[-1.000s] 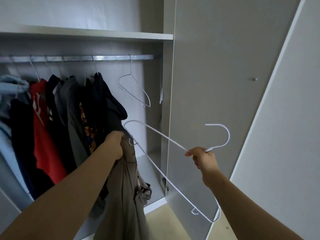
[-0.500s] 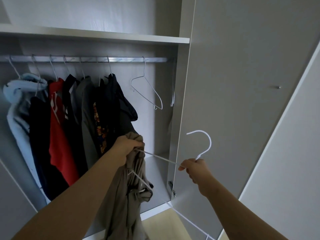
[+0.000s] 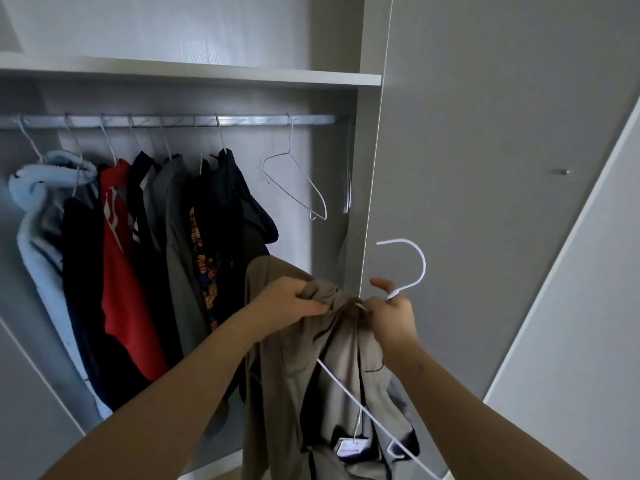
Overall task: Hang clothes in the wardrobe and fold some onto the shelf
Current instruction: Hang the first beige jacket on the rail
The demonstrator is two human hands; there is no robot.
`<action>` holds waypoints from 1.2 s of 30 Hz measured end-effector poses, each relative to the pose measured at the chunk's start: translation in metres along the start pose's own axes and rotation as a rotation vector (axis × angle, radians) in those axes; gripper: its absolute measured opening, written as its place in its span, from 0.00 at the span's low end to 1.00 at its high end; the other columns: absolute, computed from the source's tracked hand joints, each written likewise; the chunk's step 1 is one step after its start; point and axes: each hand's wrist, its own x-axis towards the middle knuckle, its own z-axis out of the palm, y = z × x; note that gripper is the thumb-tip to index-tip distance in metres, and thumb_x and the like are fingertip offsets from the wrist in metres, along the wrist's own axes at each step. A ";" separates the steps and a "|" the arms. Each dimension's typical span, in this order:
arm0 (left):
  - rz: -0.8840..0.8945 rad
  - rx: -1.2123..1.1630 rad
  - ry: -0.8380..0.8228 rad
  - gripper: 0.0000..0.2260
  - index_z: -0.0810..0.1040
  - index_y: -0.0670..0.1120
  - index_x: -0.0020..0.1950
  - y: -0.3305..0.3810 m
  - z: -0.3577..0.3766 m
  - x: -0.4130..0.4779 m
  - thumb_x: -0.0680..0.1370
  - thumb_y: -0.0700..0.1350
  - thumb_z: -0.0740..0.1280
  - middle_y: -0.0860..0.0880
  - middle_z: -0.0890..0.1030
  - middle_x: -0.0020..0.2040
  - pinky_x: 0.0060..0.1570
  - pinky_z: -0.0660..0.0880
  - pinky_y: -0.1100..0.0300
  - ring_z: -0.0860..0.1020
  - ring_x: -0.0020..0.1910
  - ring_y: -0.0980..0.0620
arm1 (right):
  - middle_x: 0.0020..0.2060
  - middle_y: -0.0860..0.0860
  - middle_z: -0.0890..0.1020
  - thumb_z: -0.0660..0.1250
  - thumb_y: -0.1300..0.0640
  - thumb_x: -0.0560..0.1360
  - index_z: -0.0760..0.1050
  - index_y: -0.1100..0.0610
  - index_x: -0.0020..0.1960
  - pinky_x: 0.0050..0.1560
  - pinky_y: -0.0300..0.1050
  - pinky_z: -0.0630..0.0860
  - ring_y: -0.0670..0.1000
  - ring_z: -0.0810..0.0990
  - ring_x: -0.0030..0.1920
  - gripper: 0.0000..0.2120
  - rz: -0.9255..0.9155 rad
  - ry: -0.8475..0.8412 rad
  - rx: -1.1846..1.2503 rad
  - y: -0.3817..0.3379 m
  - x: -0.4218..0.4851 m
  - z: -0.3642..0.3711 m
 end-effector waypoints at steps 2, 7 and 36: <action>0.217 0.516 0.210 0.07 0.76 0.51 0.41 -0.003 0.002 0.005 0.71 0.53 0.69 0.53 0.78 0.43 0.48 0.69 0.56 0.76 0.49 0.48 | 0.28 0.53 0.69 0.58 0.69 0.73 0.73 0.53 0.55 0.27 0.39 0.64 0.49 0.66 0.27 0.16 -0.028 0.000 0.015 -0.002 -0.001 -0.002; 0.527 0.975 0.235 0.14 0.73 0.55 0.59 0.002 0.015 0.016 0.76 0.57 0.61 0.52 0.76 0.53 0.54 0.60 0.57 0.73 0.56 0.50 | 0.20 0.46 0.66 0.58 0.71 0.72 0.71 0.54 0.47 0.21 0.33 0.62 0.43 0.64 0.19 0.13 -0.099 -0.015 0.043 -0.009 -0.002 -0.007; 0.546 0.229 0.608 0.15 0.75 0.38 0.35 0.053 -0.054 0.011 0.72 0.50 0.69 0.39 0.71 0.29 0.34 0.71 0.50 0.70 0.31 0.44 | 0.67 0.53 0.72 0.66 0.57 0.75 0.66 0.50 0.70 0.70 0.51 0.63 0.54 0.70 0.67 0.25 -0.193 -0.278 -0.596 0.021 0.019 0.014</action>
